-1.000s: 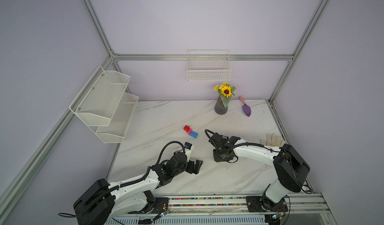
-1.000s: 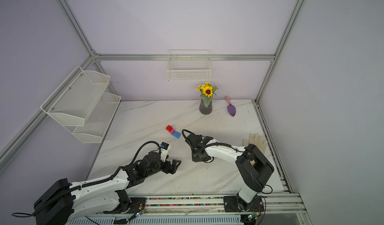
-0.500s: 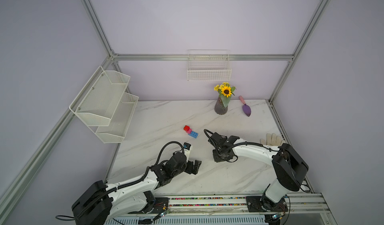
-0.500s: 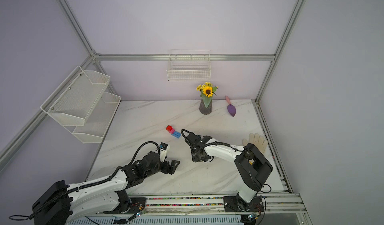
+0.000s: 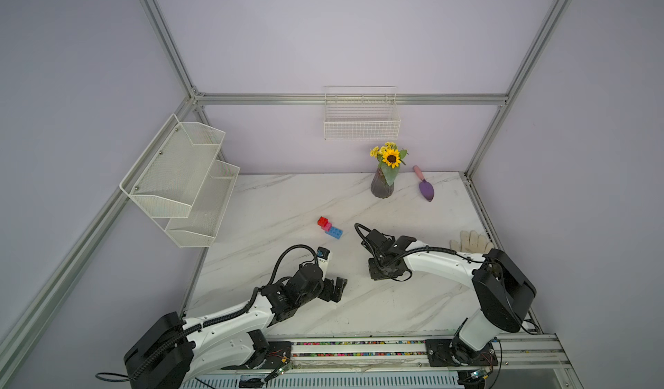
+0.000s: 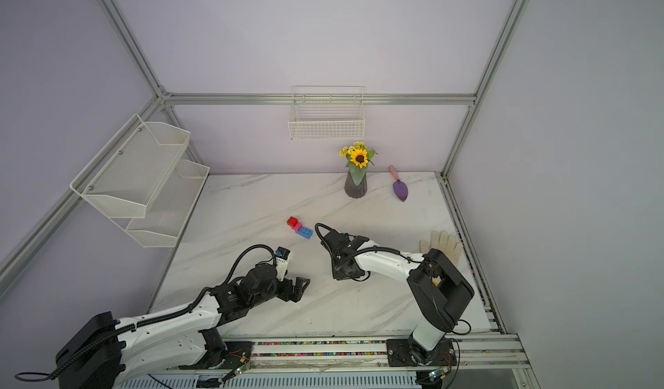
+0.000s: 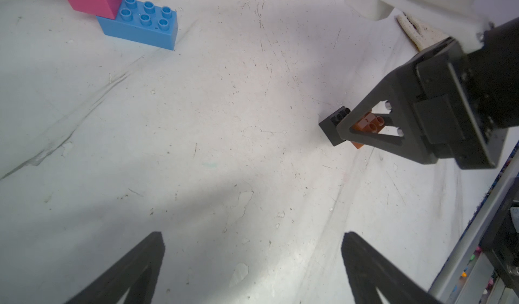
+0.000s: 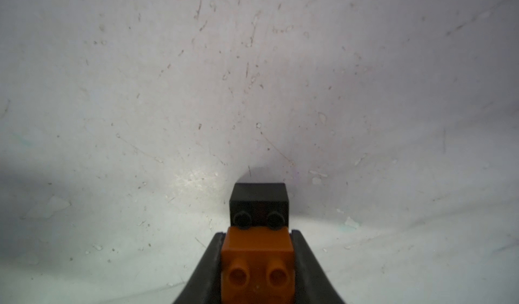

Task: Assemble the letter v with lego
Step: Assemble the lego brick with the lego brick.

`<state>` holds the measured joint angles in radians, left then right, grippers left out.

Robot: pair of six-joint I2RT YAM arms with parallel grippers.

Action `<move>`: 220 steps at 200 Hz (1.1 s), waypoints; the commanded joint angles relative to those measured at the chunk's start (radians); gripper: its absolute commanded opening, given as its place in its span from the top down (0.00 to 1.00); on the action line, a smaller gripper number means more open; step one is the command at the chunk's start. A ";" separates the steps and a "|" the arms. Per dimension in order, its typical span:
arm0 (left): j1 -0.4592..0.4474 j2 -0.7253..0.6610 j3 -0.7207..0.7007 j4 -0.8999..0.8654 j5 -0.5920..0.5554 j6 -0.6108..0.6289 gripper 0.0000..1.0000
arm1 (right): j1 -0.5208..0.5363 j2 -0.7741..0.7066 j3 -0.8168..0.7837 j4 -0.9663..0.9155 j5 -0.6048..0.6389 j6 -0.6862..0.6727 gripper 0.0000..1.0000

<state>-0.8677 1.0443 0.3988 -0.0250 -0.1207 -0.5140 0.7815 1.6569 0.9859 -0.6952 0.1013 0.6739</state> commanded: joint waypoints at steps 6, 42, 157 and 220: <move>-0.007 -0.013 0.034 0.022 -0.016 -0.009 0.00 | 0.005 0.074 -0.113 -0.036 -0.051 0.115 0.88; -0.007 -0.010 0.039 0.008 -0.016 0.006 0.00 | 0.010 0.033 -0.125 -0.048 -0.038 0.143 0.89; -0.007 -0.047 0.023 -0.005 -0.040 -0.007 0.00 | 0.066 0.080 -0.072 -0.074 0.043 0.104 0.91; -0.007 -0.068 0.018 -0.020 -0.045 -0.023 0.00 | 0.085 0.138 -0.116 0.036 0.036 0.044 0.92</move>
<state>-0.8673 0.9958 0.4000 -0.0456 -0.1463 -0.5159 0.8528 1.6585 0.9691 -0.6586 0.2249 0.7475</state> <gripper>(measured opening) 0.997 0.357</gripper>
